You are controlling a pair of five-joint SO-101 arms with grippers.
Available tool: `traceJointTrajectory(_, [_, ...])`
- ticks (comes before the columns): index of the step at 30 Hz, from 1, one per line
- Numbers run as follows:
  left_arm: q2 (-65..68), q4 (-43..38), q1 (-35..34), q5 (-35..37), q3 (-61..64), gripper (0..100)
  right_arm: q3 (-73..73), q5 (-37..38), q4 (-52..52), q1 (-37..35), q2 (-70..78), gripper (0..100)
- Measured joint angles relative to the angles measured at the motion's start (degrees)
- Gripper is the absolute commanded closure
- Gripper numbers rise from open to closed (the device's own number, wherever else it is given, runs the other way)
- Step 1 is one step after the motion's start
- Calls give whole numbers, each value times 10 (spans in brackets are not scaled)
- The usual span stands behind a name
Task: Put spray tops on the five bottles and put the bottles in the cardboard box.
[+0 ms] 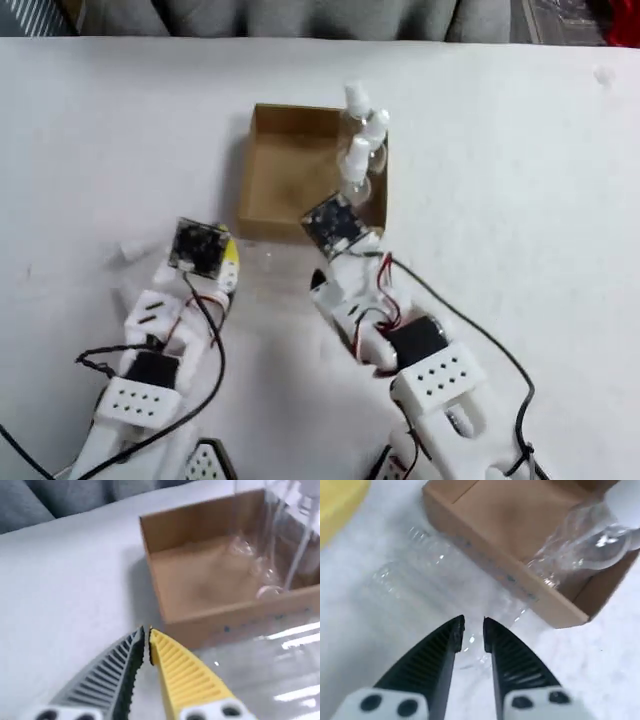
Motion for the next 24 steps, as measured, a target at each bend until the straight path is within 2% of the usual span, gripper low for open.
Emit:
traceJointTrajectory(4, [39,0,-34,40,-35,976,6,0,0,-18,-1,977])
traceJointTrajectory(8, [143,0,-60,54,-102,976,6,9,0,-18,-1,977])
traceJointTrajectory(13, [311,0,-85,58,-200,976,6,97,0,-18,-1,976])
traceJointTrajectory(15, [369,0,-98,58,-234,976,6,110,0,-18,-1,974])
traceJointTrajectory(21, [444,0,-115,58,-282,976,6,119,0,-21,-1,813])
traceJointTrajectory(24, [445,0,-117,58,-283,976,6,134,18,-41,-1,806])
